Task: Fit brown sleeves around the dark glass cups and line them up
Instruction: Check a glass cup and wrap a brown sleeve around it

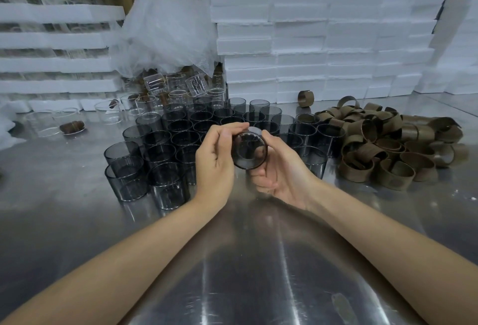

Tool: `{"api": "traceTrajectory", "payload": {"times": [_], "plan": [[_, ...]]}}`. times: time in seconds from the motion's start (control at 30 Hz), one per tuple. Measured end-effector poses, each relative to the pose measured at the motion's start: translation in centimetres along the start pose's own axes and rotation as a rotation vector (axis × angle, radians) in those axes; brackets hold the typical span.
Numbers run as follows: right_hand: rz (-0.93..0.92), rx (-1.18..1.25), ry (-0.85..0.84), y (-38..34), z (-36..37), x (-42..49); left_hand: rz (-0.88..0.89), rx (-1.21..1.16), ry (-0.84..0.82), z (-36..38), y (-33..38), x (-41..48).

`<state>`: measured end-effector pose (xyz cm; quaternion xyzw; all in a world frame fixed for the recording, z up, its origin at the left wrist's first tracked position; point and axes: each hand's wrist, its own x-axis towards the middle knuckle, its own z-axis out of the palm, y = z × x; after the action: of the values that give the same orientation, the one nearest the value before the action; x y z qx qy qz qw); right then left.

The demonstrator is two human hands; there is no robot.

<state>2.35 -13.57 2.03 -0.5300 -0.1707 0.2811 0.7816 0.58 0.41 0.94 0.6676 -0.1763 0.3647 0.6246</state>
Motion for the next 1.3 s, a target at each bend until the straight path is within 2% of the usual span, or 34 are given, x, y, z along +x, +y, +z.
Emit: {"api": "traceTrajectory", "payload": {"times": [0.13, 0.27, 0.4, 0.47, 0.53, 0.63, 0.73, 0.9, 1.07, 1.2, 1.3], "plan": [[-0.183, -0.212, 0.138, -0.4, 0.4, -0.2, -0.049, -0.063, -0.063, 0.0, -0.3, -0.6], [-0.442, -0.564, 0.384, -0.6, 0.8, -0.6, -0.004, -0.071, -0.172, 0.2, -0.2, -1.1], [-0.621, -0.802, 0.552, -0.7, 0.4, -0.7, 0.188, 0.202, -0.287, 0.8, 0.1, -1.4], [-0.678, -0.866, 0.554, -0.6, 0.1, -0.6, 0.263, 0.330, -0.326, 1.2, 0.3, -1.5], [-0.700, -0.907, 0.543, -0.6, -0.3, -0.5, 0.248, 0.396, -0.333, 1.3, 0.5, -1.7], [-0.705, -0.989, 0.471, -0.8, -0.6, -0.5, 0.188, 0.460, -0.328, 1.4, 0.5, -2.1], [-0.692, -1.118, 0.396, -1.0, -0.7, -0.6, 0.028, 0.455, -0.303, 1.5, 0.6, -2.2], [-0.707, -1.141, 0.249, -0.9, -0.6, -0.9, -0.186, 0.267, -0.198, 0.6, 0.8, -1.0], [-0.680, -0.981, 0.212, -1.2, -0.5, -0.9, -0.278, 0.001, -0.245, -0.3, 0.8, 0.2], [-0.563, -0.855, 0.165, -1.7, -0.5, -1.1, -0.395, -0.216, -0.289, -0.3, 0.4, 0.4], [-0.529, -0.837, 0.153, -1.7, -0.4, -1.1, -0.439, -0.256, -0.261, 0.0, 0.1, 0.0]]}}
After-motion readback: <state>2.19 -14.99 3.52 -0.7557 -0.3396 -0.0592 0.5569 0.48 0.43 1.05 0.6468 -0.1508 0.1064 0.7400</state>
